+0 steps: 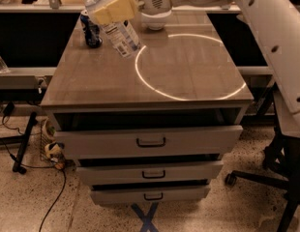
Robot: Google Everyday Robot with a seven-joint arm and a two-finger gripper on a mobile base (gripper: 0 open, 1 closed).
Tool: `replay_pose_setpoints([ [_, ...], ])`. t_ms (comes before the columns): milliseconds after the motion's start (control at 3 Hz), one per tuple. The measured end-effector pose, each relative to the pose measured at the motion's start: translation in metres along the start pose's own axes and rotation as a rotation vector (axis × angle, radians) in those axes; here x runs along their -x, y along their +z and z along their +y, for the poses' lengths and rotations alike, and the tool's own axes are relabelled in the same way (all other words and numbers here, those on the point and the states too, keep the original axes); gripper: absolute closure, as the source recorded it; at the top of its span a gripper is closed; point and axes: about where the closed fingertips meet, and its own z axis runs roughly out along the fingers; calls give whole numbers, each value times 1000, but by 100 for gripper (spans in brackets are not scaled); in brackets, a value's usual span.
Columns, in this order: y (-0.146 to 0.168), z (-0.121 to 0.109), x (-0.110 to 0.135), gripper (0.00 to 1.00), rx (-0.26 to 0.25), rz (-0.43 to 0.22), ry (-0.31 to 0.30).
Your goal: Place blue plastic bottle upright
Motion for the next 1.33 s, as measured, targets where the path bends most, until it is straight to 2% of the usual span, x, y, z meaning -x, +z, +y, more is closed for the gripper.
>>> replay_pose_setpoints([
  [667, -12, -24, -2, 100, -207, -146, -65],
  [1000, -11, -48, -7, 100, -266, -220, -109],
  [1333, -5, -64, -15, 100, -275, -264, -115],
])
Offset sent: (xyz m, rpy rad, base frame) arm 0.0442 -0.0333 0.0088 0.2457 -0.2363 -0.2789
